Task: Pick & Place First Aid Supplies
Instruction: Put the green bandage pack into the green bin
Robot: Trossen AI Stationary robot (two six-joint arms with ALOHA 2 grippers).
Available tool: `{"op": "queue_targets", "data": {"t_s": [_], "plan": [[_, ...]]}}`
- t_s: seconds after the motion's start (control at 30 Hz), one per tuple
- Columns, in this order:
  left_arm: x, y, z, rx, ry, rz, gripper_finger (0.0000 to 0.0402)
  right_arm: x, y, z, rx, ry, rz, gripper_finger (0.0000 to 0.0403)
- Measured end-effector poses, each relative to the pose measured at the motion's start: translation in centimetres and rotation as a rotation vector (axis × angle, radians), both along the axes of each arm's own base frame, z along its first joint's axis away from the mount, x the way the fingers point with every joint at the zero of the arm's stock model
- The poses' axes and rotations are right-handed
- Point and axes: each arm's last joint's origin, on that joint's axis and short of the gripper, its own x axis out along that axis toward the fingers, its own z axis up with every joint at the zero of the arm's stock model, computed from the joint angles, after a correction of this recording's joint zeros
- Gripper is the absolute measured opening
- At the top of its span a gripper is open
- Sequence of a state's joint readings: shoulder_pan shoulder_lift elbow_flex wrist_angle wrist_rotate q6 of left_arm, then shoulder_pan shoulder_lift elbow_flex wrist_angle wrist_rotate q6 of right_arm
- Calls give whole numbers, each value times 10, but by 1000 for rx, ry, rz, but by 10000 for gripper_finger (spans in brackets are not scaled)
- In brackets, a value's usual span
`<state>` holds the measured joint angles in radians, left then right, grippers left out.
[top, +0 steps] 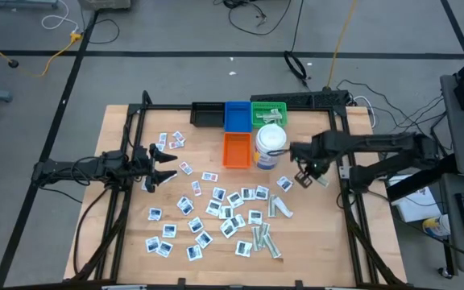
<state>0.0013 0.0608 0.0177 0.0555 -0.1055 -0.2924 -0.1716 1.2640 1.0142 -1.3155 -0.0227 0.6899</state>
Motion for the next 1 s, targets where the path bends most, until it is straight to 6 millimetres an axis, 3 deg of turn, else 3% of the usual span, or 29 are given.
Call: {"op": "queue_targets", "data": {"t_s": [0.23, 0.4, 0.7, 1.0], "plan": [[0, 0, 0, 0, 0, 0, 306, -11, -40, 0, 4, -11, -114, 0], [0, 0, 0, 0, 0, 0, 306, -18, -56, 0, 5, -15, -184, 0], [0, 0, 0, 0, 0, 0, 306, -19, -52, 0, 30, 7, -123, 0], [0, 0, 0, 0, 0, 0, 306, -35, -44, 6, 66, 139, -204, 0]]}}
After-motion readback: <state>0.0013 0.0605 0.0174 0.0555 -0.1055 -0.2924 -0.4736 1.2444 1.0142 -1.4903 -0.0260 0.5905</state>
